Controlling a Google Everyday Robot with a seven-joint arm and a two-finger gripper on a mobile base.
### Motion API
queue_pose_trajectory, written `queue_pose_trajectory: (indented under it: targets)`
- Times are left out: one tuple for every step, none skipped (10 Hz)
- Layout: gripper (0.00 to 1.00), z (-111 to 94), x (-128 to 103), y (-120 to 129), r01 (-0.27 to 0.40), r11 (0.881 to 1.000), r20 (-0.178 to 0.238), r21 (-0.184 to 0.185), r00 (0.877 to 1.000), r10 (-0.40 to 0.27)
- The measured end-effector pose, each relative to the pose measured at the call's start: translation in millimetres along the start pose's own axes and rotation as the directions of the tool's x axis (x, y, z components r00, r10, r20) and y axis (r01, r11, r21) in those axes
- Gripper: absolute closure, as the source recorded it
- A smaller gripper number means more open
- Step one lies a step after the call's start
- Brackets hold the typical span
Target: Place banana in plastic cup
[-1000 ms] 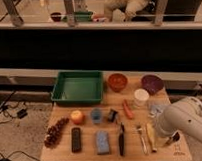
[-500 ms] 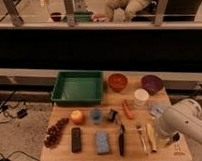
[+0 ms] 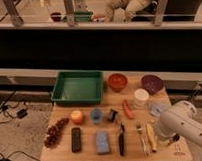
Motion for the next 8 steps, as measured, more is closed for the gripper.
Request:
queue_pose_trajectory:
  targets:
    - [0.2,4,1,1,0.002,1.0,-0.006,-0.005,1.0,-0.002]
    - [0.2,9,4,1,0.002,1.0,-0.015,-0.014,1.0,-0.002]
    - [0.2,16,8,0,0.0,1.0,-0.026,-0.025,1.0,-0.001]
    - [0.2,21,10,-1,-0.001,0.999,-0.033,-0.034,0.999,-0.001]
    - [0.2,26,13,-1,-0.001,0.999,-0.04,-0.043,0.999,-0.001]
    - [0.2,31,15,-1,-0.001,0.998,-0.047,-0.055,0.999,-0.002]
    - [0.2,35,18,-1,-0.002,0.998,-0.053,-0.063,0.999,-0.001]
    - [0.2,38,20,-2,-0.004,0.997,-0.056,-0.071,0.998,0.0]
